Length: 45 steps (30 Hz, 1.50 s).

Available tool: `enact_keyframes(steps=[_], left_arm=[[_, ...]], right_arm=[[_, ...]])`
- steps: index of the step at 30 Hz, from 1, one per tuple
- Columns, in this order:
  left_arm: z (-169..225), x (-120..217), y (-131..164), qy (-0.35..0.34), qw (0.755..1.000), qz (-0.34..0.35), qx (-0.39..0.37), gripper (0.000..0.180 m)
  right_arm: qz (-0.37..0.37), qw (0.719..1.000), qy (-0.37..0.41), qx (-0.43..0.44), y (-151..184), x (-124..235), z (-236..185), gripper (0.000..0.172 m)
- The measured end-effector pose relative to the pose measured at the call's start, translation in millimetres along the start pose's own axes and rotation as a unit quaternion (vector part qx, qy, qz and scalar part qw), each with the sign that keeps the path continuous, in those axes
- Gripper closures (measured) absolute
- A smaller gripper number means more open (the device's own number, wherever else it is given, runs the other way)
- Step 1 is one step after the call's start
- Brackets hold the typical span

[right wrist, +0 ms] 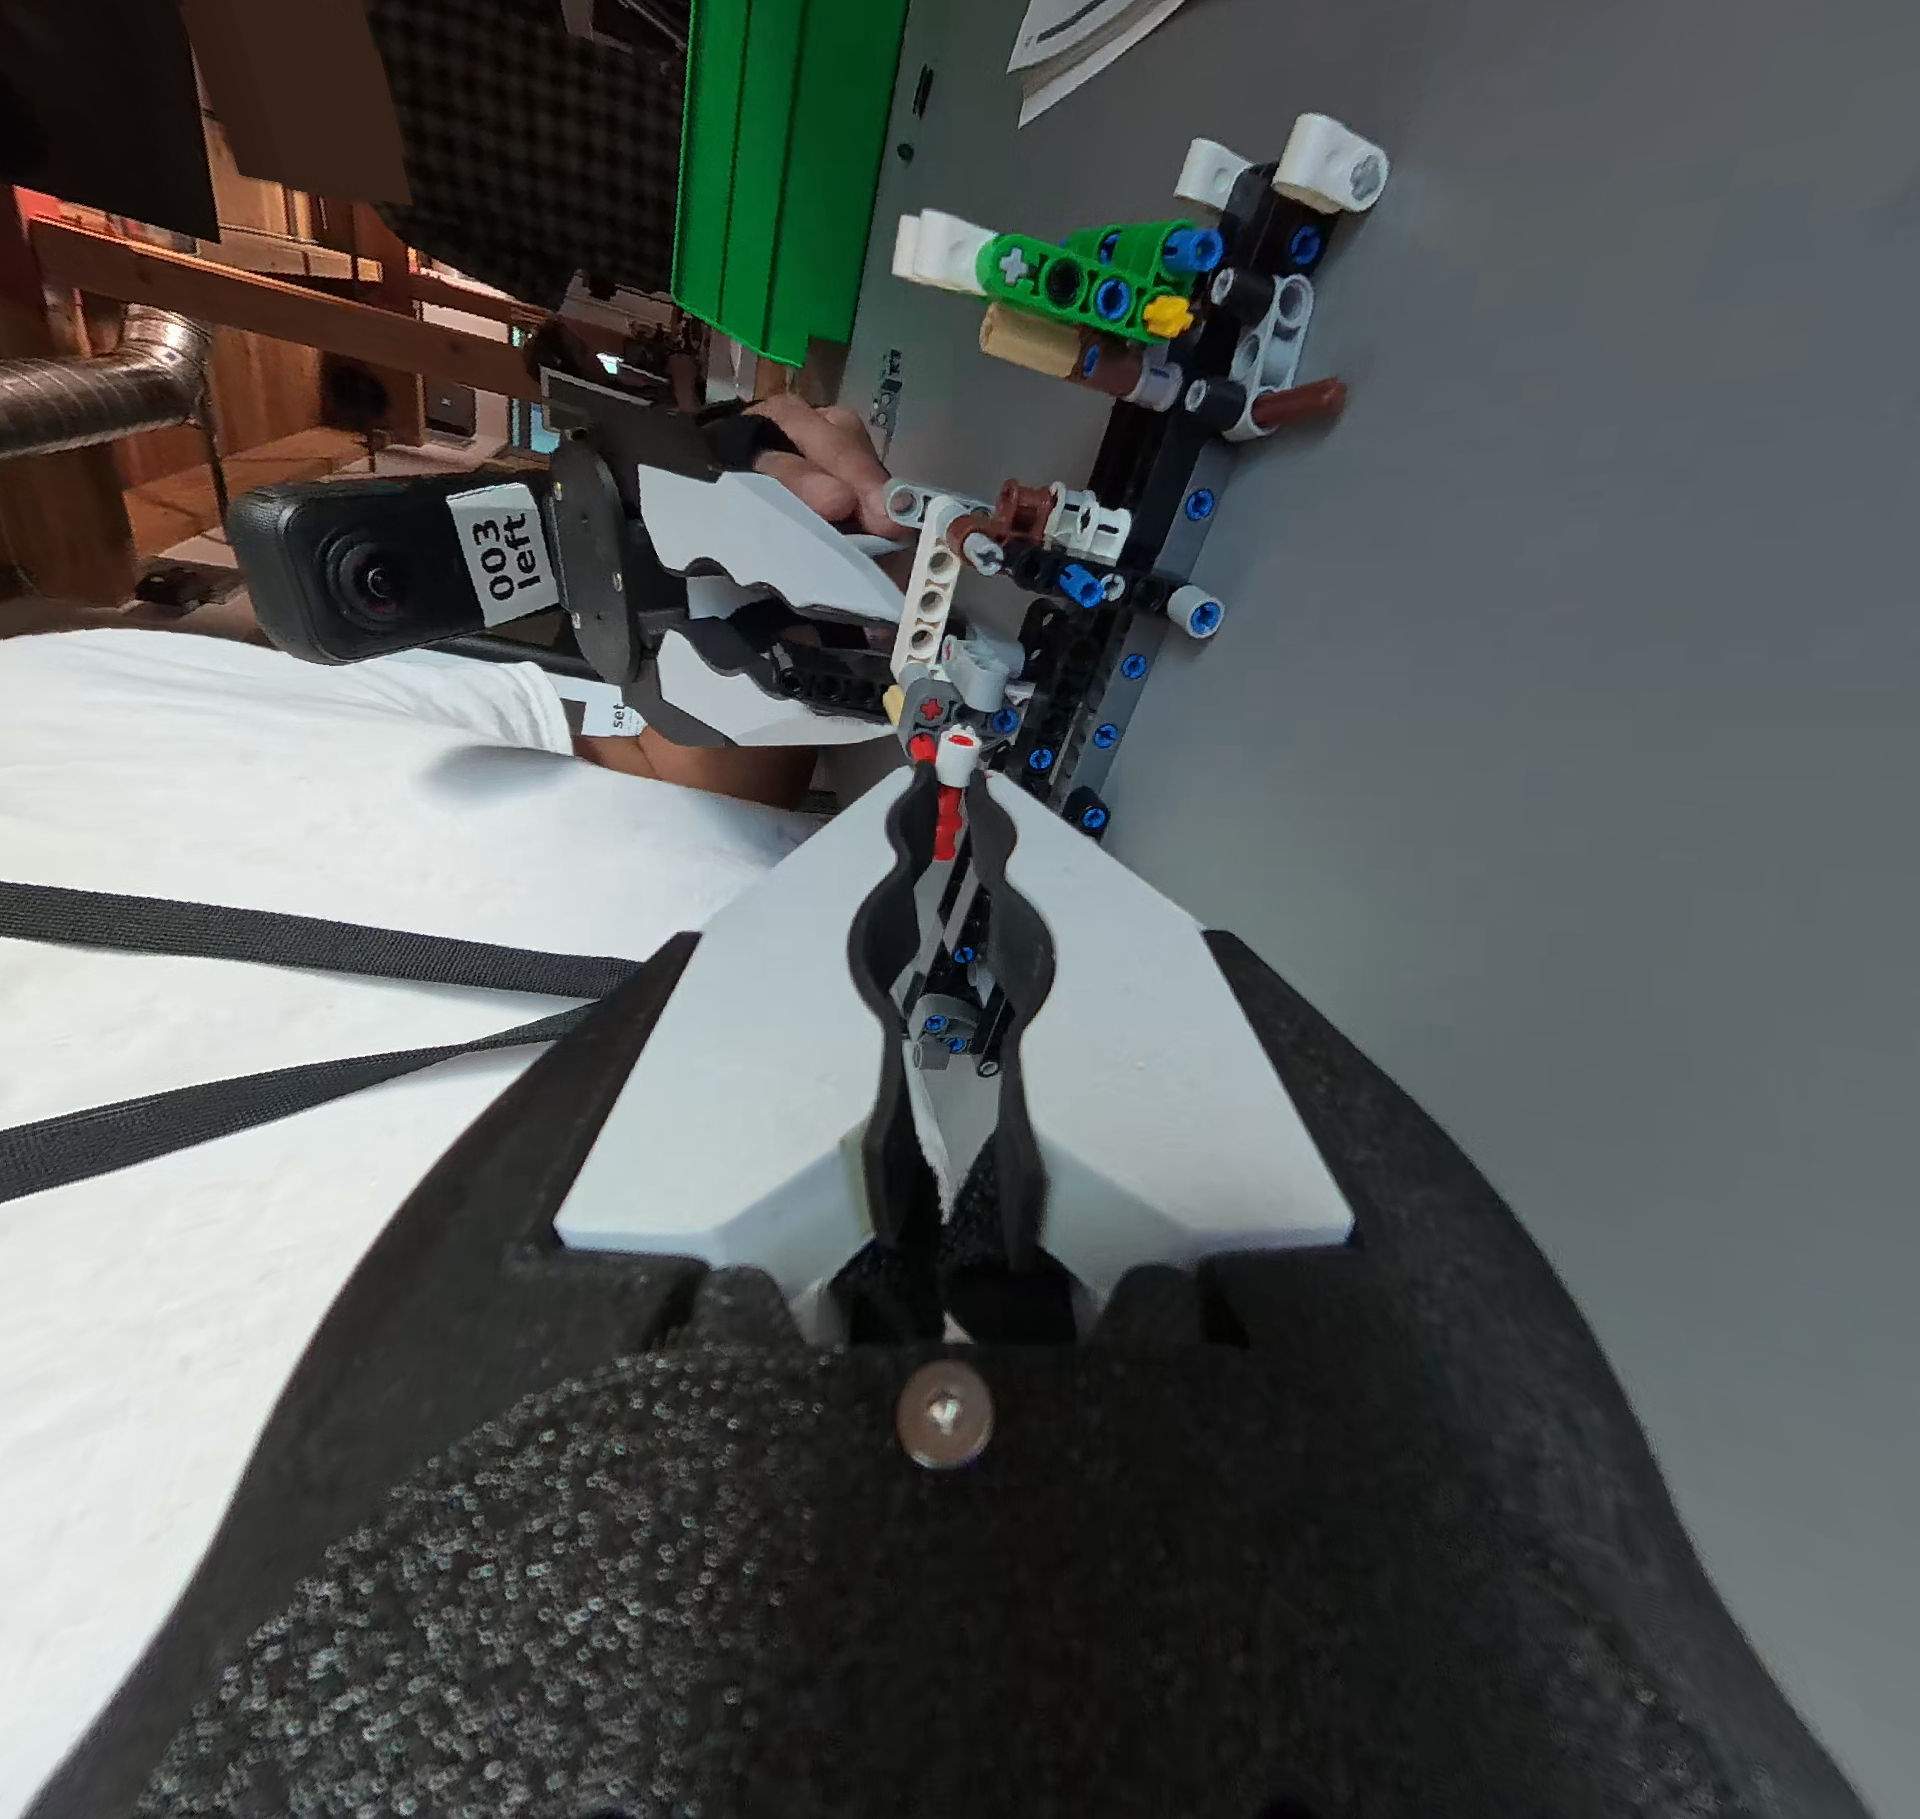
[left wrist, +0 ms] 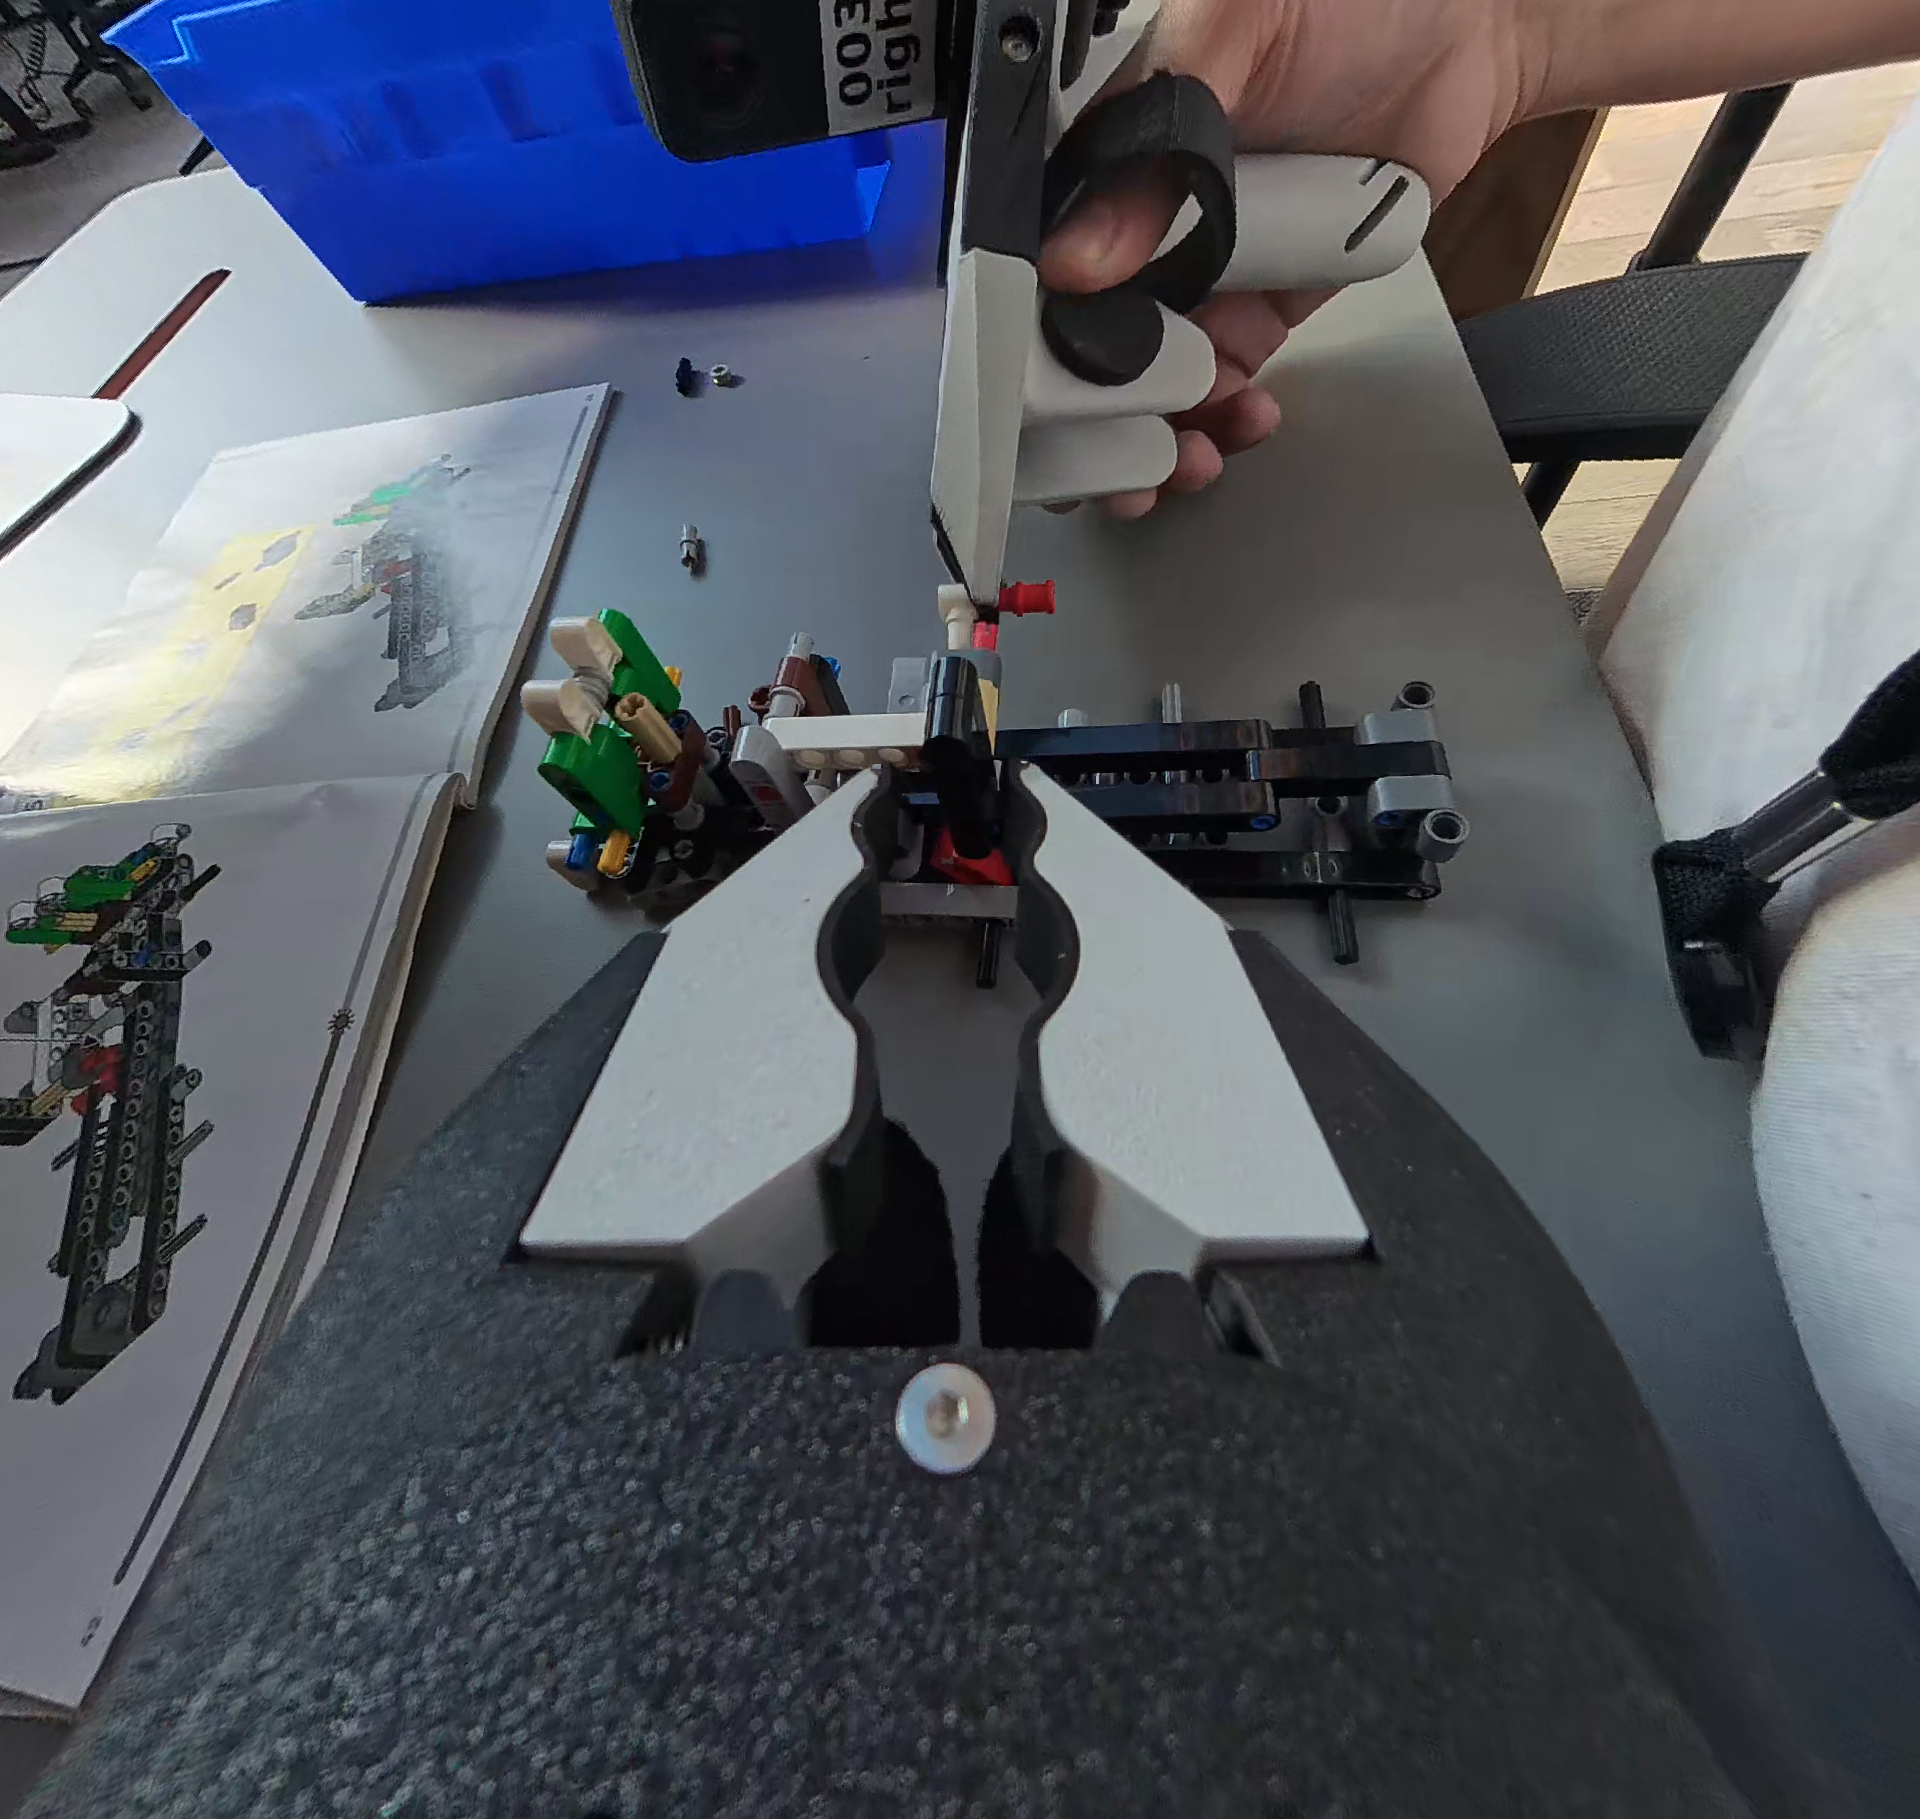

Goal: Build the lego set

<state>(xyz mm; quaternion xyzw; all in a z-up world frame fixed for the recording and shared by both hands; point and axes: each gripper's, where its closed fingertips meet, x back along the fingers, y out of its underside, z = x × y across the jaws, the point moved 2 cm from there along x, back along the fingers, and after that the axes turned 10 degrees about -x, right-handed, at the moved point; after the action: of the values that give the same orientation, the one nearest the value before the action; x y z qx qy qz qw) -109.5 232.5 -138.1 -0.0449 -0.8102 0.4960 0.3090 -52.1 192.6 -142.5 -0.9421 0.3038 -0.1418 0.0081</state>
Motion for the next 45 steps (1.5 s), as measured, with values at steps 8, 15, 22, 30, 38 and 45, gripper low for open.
enact_keyframes(steps=[8,15,22,30,38,45], left_arm=[[-0.3,-4.1,-0.2,0.006,1.000,-0.005,0.016,0.166],[-0.8,-6.3,-1.3,-0.002,1.000,-0.007,0.030,0.167],[-1.8,-6.2,-1.2,-0.004,0.998,-0.008,0.065,0.169],[-1.3,-6.0,-1.4,0.009,0.996,-0.004,0.088,0.168],[0.2,-5.6,-2.0,0.019,0.995,-0.001,0.097,0.168],[-0.1,-5.4,-1.2,0.006,0.996,-0.005,0.092,0.168]], right_arm=[[-0.017,0.999,-0.026,-0.037,-1.9,-6.0,5.5,0.168],[-0.023,0.998,-0.038,-0.037,-2.6,-4.8,4.9,0.168],[-0.026,0.998,-0.039,-0.038,-2.4,-6.1,5.5,0.168],[-0.034,0.998,-0.045,-0.031,-0.2,-6.3,4.4,0.168],[-0.036,0.999,-0.030,0.026,3.4,-8.7,4.9,0.168],[-0.030,0.988,0.037,0.147,13.4,-20.5,11.8,0.172]])
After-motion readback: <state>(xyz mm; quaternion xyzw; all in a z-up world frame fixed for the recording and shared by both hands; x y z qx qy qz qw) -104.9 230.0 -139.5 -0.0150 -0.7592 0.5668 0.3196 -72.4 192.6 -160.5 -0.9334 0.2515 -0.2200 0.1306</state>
